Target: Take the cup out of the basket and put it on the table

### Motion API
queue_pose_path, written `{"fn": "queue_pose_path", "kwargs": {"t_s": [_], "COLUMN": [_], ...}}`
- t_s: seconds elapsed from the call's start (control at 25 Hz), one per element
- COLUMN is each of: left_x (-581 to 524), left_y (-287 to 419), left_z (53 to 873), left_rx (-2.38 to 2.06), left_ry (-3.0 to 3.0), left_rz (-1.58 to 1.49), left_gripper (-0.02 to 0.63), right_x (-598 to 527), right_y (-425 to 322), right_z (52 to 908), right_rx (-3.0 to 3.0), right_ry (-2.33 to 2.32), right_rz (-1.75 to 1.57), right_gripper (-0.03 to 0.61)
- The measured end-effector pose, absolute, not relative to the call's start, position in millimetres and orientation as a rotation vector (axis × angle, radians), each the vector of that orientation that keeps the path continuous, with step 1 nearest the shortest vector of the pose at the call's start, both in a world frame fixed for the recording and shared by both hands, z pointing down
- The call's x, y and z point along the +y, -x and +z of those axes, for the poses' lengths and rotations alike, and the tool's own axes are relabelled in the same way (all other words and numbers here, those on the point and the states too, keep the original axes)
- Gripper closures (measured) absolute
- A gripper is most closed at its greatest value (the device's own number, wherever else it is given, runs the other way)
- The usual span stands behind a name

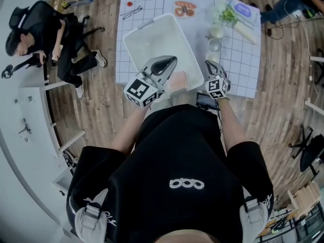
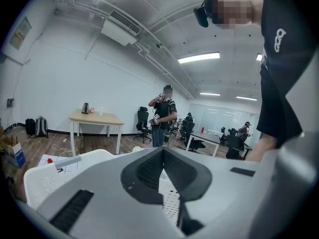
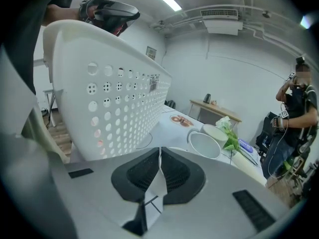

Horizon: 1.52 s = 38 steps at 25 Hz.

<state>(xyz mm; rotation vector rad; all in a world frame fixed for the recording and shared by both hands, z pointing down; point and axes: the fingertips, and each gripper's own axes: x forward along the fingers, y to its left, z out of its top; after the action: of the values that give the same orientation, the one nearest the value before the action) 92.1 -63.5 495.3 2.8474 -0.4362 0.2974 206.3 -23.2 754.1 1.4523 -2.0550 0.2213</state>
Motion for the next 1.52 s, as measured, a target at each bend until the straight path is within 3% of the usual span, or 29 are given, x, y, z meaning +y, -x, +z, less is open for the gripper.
{"fn": "queue_pose_path", "kwargs": {"t_s": [1.04, 1.52], "left_x": [-64, -81], "left_y": [-83, -55], "left_z": [495, 488], "left_rx": [-0.406, -0.465], "left_ry": [-2.855, -2.849], "left_rz": [0.279, 0.210], "left_gripper": [0.606, 0.606], "right_x": [13, 21], "right_y": [-198, -236], "right_z": [752, 605], "right_rx": [-2.061, -2.036], "right_ry": [-1.384, -1.678], "right_rz": [0.302, 0.217], "right_gripper": [0.543, 0.545]}}
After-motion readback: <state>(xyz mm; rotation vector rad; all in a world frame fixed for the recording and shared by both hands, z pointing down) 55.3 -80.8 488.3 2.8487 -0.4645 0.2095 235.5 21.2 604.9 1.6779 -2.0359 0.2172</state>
